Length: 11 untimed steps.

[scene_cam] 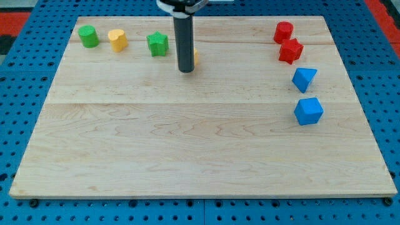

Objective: Slide the green star up a bit

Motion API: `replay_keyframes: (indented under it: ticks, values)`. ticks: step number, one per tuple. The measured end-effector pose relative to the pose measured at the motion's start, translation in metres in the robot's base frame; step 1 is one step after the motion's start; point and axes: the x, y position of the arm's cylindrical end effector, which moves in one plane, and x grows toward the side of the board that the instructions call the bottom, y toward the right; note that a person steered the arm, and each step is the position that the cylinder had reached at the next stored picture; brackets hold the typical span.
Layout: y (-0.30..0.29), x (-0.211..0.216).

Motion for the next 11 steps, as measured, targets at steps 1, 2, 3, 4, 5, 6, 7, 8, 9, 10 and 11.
replay_keyframes:
  ticks: [1, 2, 3, 4, 5, 6, 7, 8, 9, 10, 11]
  values:
    - [0.015, -0.028]
    - [0.031, -0.054]
    - [0.034, 0.004]
    - [-0.005, 0.031]
    - [-0.05, -0.017]
    - [-0.053, -0.022]
    - [-0.07, -0.028]
    - [-0.088, -0.052]
    - [-0.091, -0.049]
    - [-0.105, 0.007]
    - [-0.173, -0.01]
